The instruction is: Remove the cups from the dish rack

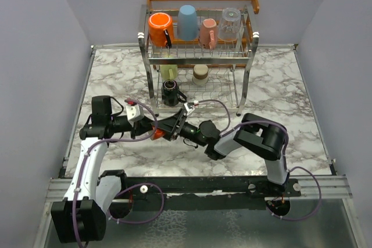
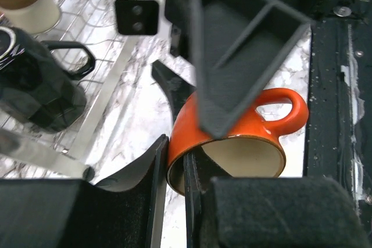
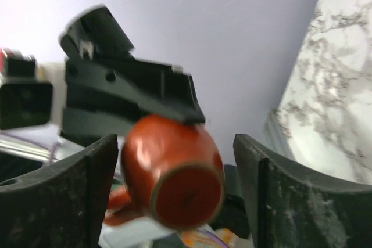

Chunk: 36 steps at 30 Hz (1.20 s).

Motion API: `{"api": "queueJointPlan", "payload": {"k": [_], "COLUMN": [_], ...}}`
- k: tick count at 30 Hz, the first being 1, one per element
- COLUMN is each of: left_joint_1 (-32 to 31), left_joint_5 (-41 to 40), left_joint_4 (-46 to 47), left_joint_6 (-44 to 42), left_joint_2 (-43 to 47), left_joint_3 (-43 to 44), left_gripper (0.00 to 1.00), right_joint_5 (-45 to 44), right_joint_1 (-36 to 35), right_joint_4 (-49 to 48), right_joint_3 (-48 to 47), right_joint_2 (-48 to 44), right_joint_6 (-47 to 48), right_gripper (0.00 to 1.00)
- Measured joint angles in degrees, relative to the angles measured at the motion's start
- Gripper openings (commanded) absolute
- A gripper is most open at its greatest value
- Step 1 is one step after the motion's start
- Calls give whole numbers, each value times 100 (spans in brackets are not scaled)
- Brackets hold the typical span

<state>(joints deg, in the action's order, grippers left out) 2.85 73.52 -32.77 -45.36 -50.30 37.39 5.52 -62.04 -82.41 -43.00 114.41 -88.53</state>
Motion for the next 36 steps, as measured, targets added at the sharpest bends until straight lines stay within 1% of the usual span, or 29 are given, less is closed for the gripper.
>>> {"api": "queueJointPlan", "payload": {"k": [1, 4, 7, 9, 13, 17, 20, 22, 26, 29, 32, 36], "left_joint_1": [-11, -11, 33, 168, 686, 1386, 1663, 1690, 1639, 1532, 1294, 874], "left_joint_5": [-131, -678, -1521, -1961, -2896, -3521, -3919, -4085, -4457, -4721, -4951, -5080], "left_joint_4": [-35, -28, -48, -223, -544, -555, -466, -417, -334, -243, -199, -247], "left_joint_6": [61, 227, 297, 111, -109, -201, -101, 87, 715, 1163, 1510, 1836], "left_joint_2": [-31, -46, -87, -236, -848, -1504, -2275, -2924, -4409, -5337, -5866, -6319], "left_joint_3": [70, 229, 422, 640, 1178, 1482, 1829, 2144, 3128, 3893, 4398, 5053], "left_gripper": [0, 0, 0, 0, 0, 0, 0, 0, 0, 0, 0, 0], "right_joint_5": [13, 107, 146, 127, -63, -339, -614, -824, -1331, -1668, -1963, -2229], "right_joint_1": [4, 151, 437, 625, 994, 1134, 1156, 1154, 1154, 1156, 1165, 1191], "right_joint_4": [39, 343, 1091, 1725, 3082, 4367, 5375, 5995, 7051, 7576, 8043, 8463], "right_joint_3": [44, 326, 518, 579, 645, 605, 457, 297, -109, -337, -461, -660], "right_joint_2": [-48, -363, -876, -1314, -2304, -2981, -3318, -3519, -3775, -3858, -3928, -3930], "right_joint_6": [70, 411, 905, 1296, 2212, 3014, 3563, 3884, 4389, 4638, 4839, 5053], "right_gripper": [99, 100, 100, 100, 100, 100, 100, 100, 100, 100, 100, 100]}}
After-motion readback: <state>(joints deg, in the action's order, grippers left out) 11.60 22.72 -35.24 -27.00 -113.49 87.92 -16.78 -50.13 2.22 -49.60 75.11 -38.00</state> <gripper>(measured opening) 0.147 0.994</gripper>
